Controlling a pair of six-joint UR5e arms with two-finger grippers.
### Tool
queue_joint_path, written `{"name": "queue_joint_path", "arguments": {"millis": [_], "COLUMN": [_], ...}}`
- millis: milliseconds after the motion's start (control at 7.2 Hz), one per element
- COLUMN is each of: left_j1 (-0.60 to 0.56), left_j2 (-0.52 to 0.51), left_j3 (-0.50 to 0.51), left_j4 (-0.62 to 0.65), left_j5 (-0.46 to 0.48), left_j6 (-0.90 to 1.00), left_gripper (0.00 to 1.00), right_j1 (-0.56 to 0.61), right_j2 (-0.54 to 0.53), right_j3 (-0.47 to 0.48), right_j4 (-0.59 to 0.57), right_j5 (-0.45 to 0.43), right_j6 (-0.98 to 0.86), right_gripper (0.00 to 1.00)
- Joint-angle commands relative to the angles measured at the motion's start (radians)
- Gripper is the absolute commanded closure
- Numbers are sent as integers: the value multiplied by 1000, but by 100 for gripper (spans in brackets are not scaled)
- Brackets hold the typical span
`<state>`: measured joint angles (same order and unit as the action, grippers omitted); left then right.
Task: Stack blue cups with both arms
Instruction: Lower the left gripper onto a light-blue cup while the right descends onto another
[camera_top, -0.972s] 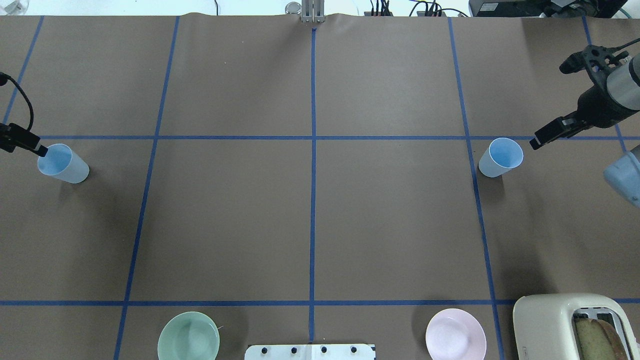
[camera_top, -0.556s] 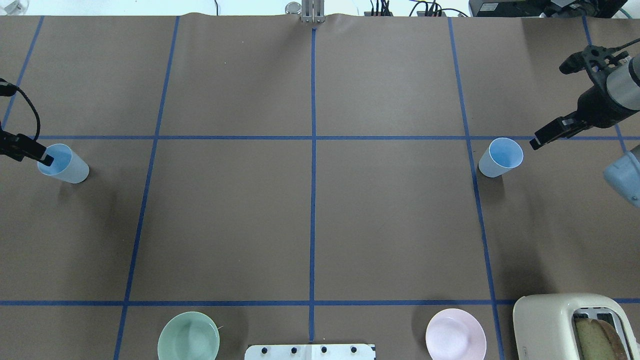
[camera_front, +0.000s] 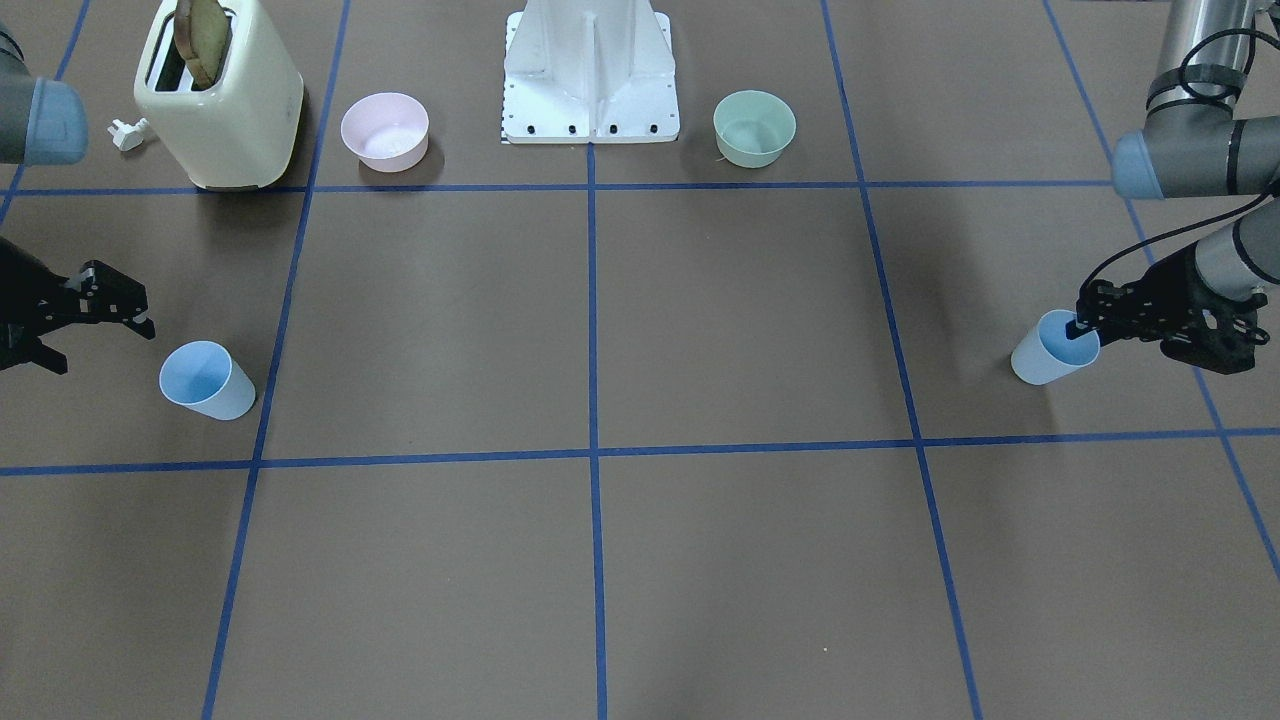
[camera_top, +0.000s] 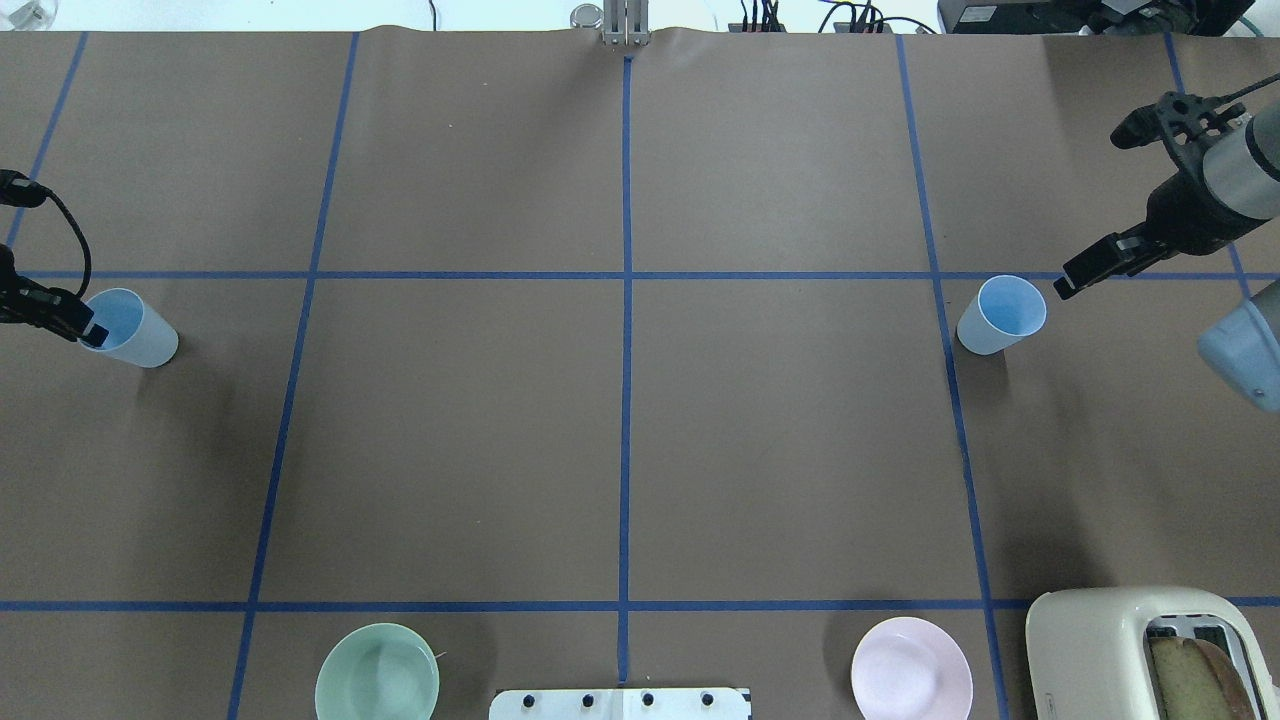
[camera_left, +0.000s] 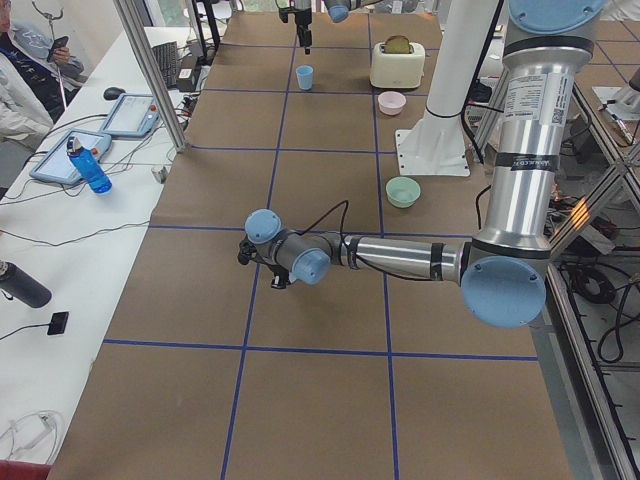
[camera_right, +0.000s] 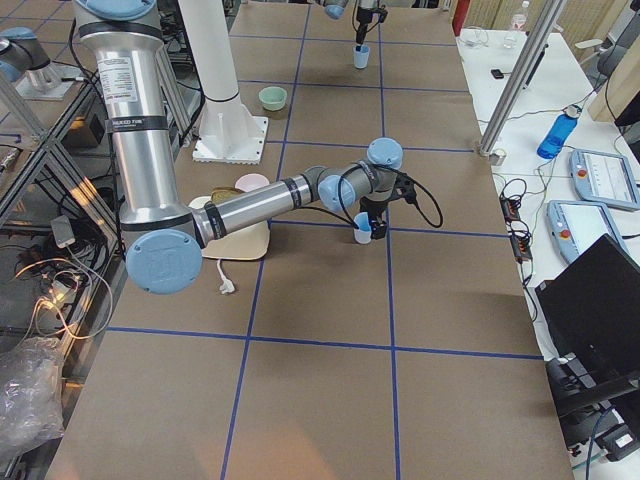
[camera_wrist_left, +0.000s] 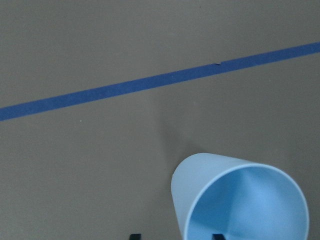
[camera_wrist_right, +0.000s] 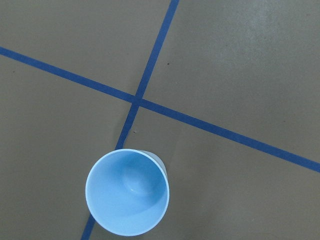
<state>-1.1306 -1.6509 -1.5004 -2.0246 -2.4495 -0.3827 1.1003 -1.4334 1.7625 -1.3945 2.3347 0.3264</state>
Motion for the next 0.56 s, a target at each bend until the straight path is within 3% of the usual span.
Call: {"name": "queue_joint_path", "arguments": {"millis": [0, 278, 417], "left_j1": [2, 0, 0], "left_j2": [-9, -42, -97], "left_j3": [-30, -56, -129], "left_j4": [13, 51, 216], "left_j5": [0, -9, -34], "left_j6": [-2, -7, -22], "left_gripper": [100, 100, 100], "right_j1": [0, 0, 0], "right_j2": [1, 5, 8], "right_j3": [-5, -12, -27], "right_j4": [0, -1, 0], "right_j5": [0, 0, 0], "right_j6": [-1, -1, -1], "right_gripper": [1, 1, 1]}}
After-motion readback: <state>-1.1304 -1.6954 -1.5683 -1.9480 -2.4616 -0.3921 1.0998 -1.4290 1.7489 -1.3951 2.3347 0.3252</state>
